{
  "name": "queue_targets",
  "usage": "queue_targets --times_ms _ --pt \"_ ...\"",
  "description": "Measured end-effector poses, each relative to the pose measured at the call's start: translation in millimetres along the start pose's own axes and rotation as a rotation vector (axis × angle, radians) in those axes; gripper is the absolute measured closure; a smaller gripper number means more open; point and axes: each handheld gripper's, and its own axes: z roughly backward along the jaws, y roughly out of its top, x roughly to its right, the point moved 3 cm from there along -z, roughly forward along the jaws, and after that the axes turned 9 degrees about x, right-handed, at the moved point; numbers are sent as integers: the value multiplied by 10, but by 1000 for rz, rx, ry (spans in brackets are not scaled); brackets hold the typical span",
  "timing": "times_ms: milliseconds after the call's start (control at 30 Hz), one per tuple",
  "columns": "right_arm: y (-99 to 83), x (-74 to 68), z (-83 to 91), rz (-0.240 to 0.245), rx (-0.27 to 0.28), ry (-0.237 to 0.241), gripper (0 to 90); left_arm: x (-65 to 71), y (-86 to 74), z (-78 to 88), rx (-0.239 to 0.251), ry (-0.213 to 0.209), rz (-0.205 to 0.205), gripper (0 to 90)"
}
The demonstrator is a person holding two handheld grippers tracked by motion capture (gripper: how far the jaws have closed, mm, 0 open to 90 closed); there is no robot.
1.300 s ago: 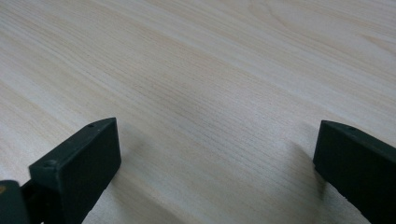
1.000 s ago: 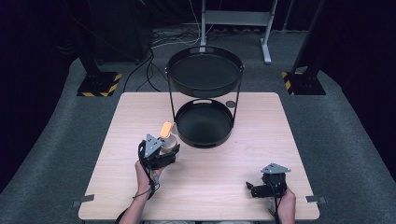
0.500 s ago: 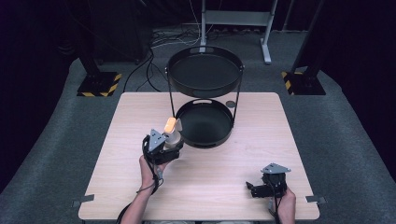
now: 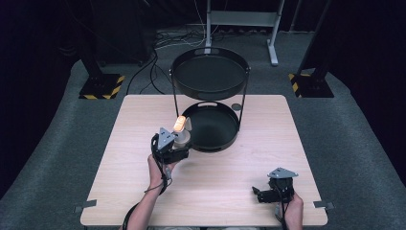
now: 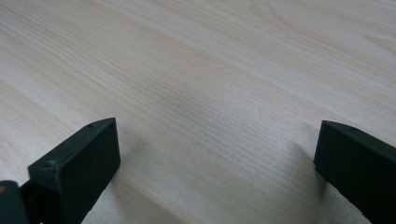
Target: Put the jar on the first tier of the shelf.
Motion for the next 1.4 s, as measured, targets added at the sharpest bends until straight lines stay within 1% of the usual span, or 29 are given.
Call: queue_targets --times_ms 533,600,1000,1400 --pt "0 0 0 0 0 0 0 -14 89 -123 2 -1 -8 290" --pt "0 0 0 0 0 0 0 -16 104 -148 6 -2 -2 290" --pt "0 0 0 0 0 0 0 -10 151 -273 6 2 -1 290" --pt "0 0 1 0 0 1 0 -12 168 -399 3 8 4 290"
